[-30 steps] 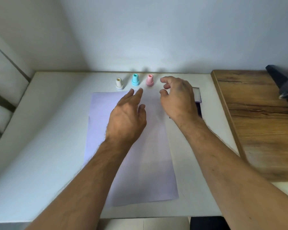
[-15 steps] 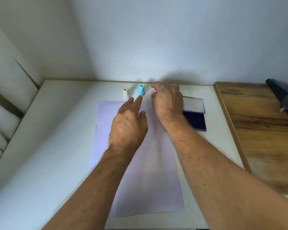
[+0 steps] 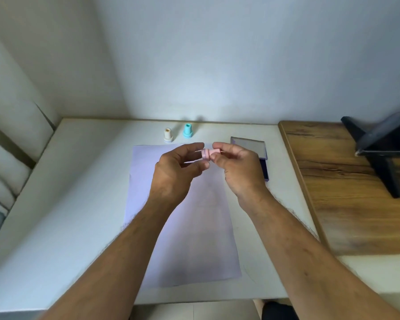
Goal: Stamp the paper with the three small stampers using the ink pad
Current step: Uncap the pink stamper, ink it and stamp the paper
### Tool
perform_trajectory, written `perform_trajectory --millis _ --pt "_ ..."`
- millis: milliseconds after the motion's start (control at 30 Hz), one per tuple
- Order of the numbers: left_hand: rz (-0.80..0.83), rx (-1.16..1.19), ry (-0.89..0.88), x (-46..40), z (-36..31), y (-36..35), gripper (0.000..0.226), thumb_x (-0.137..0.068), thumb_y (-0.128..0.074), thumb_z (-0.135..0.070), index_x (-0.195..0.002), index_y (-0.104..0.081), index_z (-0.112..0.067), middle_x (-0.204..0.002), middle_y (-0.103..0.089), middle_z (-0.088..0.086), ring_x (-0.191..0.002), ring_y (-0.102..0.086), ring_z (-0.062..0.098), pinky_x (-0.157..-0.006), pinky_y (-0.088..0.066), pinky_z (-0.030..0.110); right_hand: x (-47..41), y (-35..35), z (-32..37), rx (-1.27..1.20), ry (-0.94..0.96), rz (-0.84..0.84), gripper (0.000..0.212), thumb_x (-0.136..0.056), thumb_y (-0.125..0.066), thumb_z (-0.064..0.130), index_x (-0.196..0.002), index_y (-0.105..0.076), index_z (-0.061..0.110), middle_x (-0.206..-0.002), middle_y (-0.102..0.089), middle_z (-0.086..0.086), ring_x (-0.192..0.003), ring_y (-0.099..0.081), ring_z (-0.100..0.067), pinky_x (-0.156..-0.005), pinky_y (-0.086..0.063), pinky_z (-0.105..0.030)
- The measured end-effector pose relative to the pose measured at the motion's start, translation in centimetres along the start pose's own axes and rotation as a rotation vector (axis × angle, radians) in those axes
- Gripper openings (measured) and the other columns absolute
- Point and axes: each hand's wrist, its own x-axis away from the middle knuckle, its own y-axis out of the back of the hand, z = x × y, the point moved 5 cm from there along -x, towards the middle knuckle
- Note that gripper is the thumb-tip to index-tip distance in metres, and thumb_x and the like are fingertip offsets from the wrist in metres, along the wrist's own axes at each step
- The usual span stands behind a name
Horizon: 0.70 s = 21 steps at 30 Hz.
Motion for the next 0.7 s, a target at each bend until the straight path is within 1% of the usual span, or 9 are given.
perform_trajectory --millis 67,133,167,233,300,333,533,633,700 --pt "0.004 -0.005 0.007 -0.4 0.4 0.0 0.041 -0.081 -0.079 -0.009 -0.118 -0.07 -0.024 -0.102 -0.077 -0.01 -0.096 -0.073 0.011 -0.095 -0.055 0.031 -0.2 0.0 -0.8 -0.022 -0.056 0.019 0.022 -0.087 -0.072 0.02 -0.109 -0.075 0.02 -0.075 -0.067 0.014 -0.058 -0.054 0.0 -0.062 -0.042 -0.018" --pt "-0.003 -0.015 0.009 -0.8 0.7 0.0 0.04 -0.08 -0.079 -0.008 -0.116 -0.071 -0.025 -0.101 -0.078 -0.008 -0.095 -0.073 0.013 -0.093 -0.056 0.029 -0.6 -0.2 -1.2 -0.034 -0.097 0.057 0.02 -0.09 -0.069 0.02 -0.109 -0.075 0.021 -0.067 -0.062 0.015 -0.054 -0.047 -0.004 -0.055 -0.04 -0.02" --pt "-0.013 -0.017 0.003 -1.0 0.8 0.1 0.04 -0.08 -0.079 -0.007 -0.115 -0.072 -0.025 -0.099 -0.078 -0.007 -0.093 -0.074 0.013 -0.091 -0.057 0.028 -0.9 -0.4 -1.3 -0.035 -0.113 0.084 0.019 -0.091 -0.067 0.019 -0.108 -0.075 0.021 -0.068 -0.065 0.012 -0.054 -0.045 -0.007 -0.052 -0.04 -0.021" --pt "-0.046 -0.028 -0.015 -1.3 0.9 0.2 0.038 -0.08 -0.08 -0.007 -0.112 -0.072 -0.026 -0.094 -0.078 -0.008 -0.088 -0.074 0.008 -0.084 -0.056 0.02 -1.4 -0.6 -1.3 -0.035 -0.145 0.131 0.018 -0.094 -0.063 0.017 -0.106 -0.076 0.022 -0.081 -0.073 -0.002 -0.055 -0.044 -0.012 -0.05 -0.041 -0.023" --pt "-0.07 -0.035 -0.031 -1.5 0.9 0.3 0.037 -0.079 -0.081 -0.009 -0.108 -0.072 -0.03 -0.089 -0.078 -0.012 -0.083 -0.073 0.0 -0.076 -0.053 0.009 -1.9 -0.8 -1.5 -0.081 -0.179 0.171 0.018 -0.096 -0.06 0.014 -0.102 -0.076 0.02 -0.094 -0.075 -0.014 -0.055 -0.044 -0.013 -0.049 -0.04 -0.025" --pt "-0.074 -0.035 -0.039 -1.5 0.8 0.2 0.036 -0.078 -0.081 -0.009 -0.105 -0.072 -0.032 -0.087 -0.078 -0.014 -0.083 -0.073 -0.002 -0.074 -0.051 0.007 -2.2 -0.8 -1.6 -0.122 -0.198 0.19 0.019 -0.096 -0.058 0.012 -0.1 -0.076 0.019 -0.095 -0.074 -0.016 -0.054 -0.043 -0.014 -0.049 -0.039 -0.025" --pt "-0.075 -0.006 -0.089 -1.5 0.5 -0.9 0.035 -0.078 -0.081 -0.006 -0.109 -0.075 -0.02 -0.09 -0.079 -0.011 -0.089 -0.073 0.001 -0.08 -0.052 0.01 -3.4 -0.5 -2.2 -0.259 -0.23 0.242 0.024 -0.098 -0.051 0.004 -0.104 -0.074 0.011 -0.092 -0.07 -0.011 -0.053 -0.041 -0.015 -0.049 -0.035 -0.025" --pt "-0.077 -0.003 -0.095 -1.5 0.6 -1.2 0.034 -0.078 -0.081 -0.009 -0.108 -0.075 -0.023 -0.092 -0.079 -0.012 -0.093 -0.073 0.003 -0.085 -0.053 0.014 -3.6 0.0 -2.0 -0.226 -0.177 0.264 0.024 -0.097 -0.052 0.004 -0.104 -0.073 0.014 -0.09 -0.071 -0.011 -0.052 -0.043 -0.014 -0.051 -0.037 -0.027" --pt "-0.084 0.002 -0.088 -1.6 0.8 -1.4 0.033 -0.079 -0.081 -0.012 -0.108 -0.075 -0.026 -0.091 -0.079 -0.008 -0.091 -0.073 0.005 -0.086 -0.055 0.019 -3.7 0.7 -1.8 -0.156 -0.118 0.269 0.021 -0.095 -0.057 0.008 -0.101 -0.074 0.019 -0.09 -0.072 -0.017 -0.053 -0.046 -0.014 -0.053 -0.039 -0.028"
